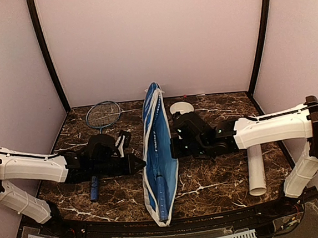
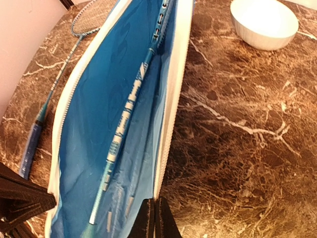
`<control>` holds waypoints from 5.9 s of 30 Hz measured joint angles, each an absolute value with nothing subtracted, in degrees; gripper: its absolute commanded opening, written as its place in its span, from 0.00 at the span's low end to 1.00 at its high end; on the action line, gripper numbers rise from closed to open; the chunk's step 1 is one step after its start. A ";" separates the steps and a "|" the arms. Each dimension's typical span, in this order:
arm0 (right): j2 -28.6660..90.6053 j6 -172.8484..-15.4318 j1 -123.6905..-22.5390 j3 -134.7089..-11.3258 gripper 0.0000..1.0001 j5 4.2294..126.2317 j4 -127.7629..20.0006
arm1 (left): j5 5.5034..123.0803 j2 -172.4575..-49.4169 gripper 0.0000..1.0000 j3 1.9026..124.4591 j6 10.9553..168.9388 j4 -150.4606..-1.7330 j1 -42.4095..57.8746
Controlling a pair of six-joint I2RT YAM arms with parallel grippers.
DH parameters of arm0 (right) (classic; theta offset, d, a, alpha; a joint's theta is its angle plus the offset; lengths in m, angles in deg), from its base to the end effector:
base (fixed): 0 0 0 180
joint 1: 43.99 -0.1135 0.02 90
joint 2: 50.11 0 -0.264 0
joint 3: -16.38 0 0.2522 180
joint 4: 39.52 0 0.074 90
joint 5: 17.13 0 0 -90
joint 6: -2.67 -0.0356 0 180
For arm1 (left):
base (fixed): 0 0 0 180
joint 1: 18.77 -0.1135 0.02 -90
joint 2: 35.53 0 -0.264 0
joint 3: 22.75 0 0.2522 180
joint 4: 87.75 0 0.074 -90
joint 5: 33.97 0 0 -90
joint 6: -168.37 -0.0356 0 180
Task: Pack up the badminton gear
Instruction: Adjust the racket bag at the center of the board, then adjust the racket in the racket bag, then place the racket bag at the center of the board, then pick up the racket from the center of the board.
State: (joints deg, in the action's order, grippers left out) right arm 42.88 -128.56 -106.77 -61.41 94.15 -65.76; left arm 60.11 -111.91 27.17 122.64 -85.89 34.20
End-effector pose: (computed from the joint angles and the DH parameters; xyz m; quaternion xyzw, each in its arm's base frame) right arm 0.1750 0.3120 0.2401 -0.0929 0.8943 0.2149 0.3814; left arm 0.1666 -0.2251 0.2058 0.0833 0.8542 -0.4046 0.3157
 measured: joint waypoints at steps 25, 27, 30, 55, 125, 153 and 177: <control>43.64 -129.85 -108.52 -60.23 0.00 93.52 -64.84 | 64.19 -113.83 0.99 28.62 120.98 -77.96 38.01; 43.67 -129.85 -108.52 -60.23 0.00 93.52 -64.84 | 64.22 -112.96 0.99 28.92 120.93 -76.04 39.01; 43.75 -129.85 -108.52 -60.25 0.00 93.54 -64.77 | 64.61 -111.34 0.99 29.18 121.02 -73.52 39.73; 44.87 -129.87 -108.52 -60.36 0.00 93.25 -63.55 | 71.95 -111.10 0.89 25.86 127.86 -71.69 45.87; 48.17 -133.50 -108.39 -52.85 0.00 90.41 -55.94 | 49.42 -104.74 0.66 26.58 118.00 -46.01 9.61; 50.66 -134.42 -107.80 -52.23 0.00 88.23 -52.79 | 49.57 -111.82 0.39 25.69 115.97 -47.47 9.61; 44.28 -137.69 -104.94 -45.72 0.52 84.38 -49.56 | 52.30 -102.99 0.00 24.22 113.96 -48.26 9.64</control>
State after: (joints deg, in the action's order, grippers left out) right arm 44.28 -137.69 -104.94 -45.72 84.38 -49.56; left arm 52.30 -102.99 24.22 113.96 -48.26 9.64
